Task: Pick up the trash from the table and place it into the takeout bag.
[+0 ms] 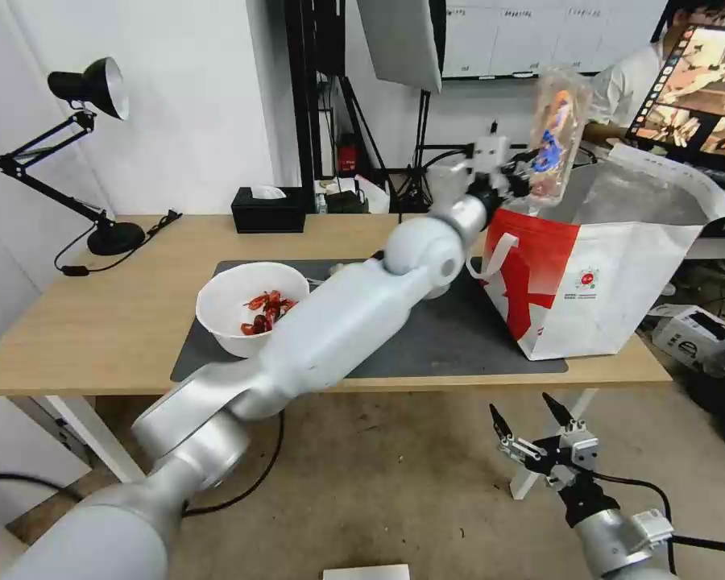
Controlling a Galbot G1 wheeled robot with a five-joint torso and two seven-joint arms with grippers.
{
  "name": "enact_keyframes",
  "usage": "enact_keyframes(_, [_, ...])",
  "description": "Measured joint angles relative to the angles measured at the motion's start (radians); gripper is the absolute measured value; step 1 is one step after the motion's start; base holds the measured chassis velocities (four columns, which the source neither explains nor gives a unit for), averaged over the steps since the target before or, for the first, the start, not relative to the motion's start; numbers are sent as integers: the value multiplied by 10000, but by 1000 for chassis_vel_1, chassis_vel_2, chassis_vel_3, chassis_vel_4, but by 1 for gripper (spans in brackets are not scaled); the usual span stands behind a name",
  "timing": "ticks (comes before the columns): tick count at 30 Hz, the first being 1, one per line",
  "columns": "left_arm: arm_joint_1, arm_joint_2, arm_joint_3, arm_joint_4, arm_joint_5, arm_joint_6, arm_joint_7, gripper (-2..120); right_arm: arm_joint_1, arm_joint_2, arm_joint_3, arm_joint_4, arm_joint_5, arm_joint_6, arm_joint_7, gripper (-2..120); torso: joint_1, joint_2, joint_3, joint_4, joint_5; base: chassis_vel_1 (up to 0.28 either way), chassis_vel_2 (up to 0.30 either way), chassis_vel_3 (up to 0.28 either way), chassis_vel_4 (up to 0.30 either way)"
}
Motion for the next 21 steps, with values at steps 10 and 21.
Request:
enact_keyframes(10, [167, 148, 422, -74, 394, -52, 637, 0, 174, -65, -11, -81, 46, -55, 50, 100, 0, 0, 1, 2, -3, 0, 0, 0, 0])
enact_keyframes(21, [235, 216, 386, -432, -145, 10, 557, 13, 240, -113, -98, -84, 78, -279, 61, 100, 0, 0, 0, 0, -4, 0, 0, 0, 0])
